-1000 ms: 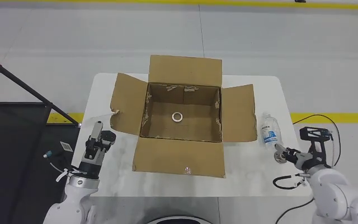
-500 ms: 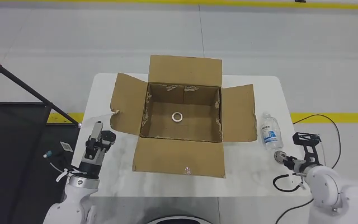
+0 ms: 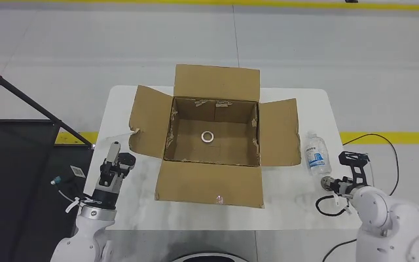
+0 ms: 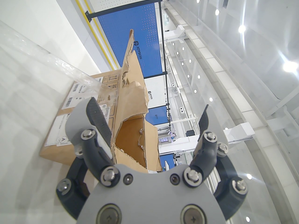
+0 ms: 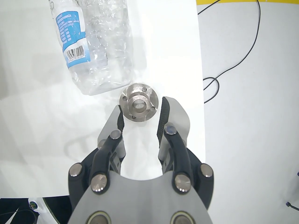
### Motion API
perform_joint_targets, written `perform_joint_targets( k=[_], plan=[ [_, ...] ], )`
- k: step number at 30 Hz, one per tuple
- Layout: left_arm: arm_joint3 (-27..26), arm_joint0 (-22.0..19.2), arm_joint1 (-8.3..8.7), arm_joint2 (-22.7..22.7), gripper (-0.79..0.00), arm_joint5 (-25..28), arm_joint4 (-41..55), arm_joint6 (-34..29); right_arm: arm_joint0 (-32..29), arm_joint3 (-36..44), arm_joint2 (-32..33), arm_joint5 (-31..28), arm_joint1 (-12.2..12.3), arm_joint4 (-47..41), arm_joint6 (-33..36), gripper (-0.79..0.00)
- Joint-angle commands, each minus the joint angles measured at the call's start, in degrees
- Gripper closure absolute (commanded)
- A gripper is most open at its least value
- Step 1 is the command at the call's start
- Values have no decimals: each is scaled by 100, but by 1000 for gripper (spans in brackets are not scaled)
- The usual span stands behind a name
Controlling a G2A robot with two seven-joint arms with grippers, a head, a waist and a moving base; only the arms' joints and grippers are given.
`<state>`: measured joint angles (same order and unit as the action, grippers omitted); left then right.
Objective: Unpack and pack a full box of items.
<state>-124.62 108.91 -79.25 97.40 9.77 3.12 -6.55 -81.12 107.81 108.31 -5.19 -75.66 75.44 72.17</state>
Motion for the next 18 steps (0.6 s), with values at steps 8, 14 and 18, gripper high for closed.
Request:
perform_joint_targets(
  k=[8, 14, 18],
  plan=[
    [0, 0, 0, 0, -785, 0, 0, 0, 72, -106, -164, -6, 53, 36, 22, -339],
    [0, 0, 0, 0, -785, 0, 0, 0, 133, -205, -244, 24, 88, 90, 55, -323],
    [0, 0, 0, 0, -785, 0, 0, 0, 173, -284, -294, 38, 111, 122, 77, -314]
  ],
)
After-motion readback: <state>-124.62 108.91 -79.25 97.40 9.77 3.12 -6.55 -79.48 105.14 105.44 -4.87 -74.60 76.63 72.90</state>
